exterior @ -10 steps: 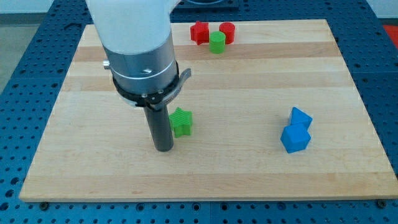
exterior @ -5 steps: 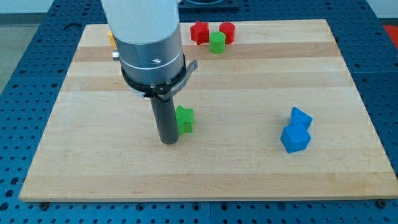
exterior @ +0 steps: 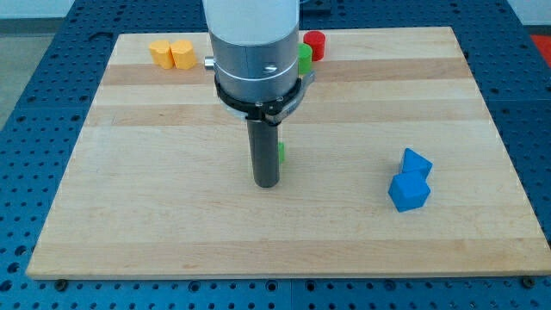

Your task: Move the green star towards the group blocks

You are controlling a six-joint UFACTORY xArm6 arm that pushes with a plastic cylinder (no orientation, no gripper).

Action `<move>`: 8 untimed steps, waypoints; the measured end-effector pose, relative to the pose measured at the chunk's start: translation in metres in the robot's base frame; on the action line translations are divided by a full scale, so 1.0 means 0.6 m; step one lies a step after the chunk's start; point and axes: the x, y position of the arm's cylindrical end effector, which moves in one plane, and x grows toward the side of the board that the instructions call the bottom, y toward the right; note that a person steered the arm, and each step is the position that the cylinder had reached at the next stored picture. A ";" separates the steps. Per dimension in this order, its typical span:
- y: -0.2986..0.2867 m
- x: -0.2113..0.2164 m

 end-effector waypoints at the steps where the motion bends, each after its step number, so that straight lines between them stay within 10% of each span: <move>1: 0.000 -0.009; 8: 0.004 -0.074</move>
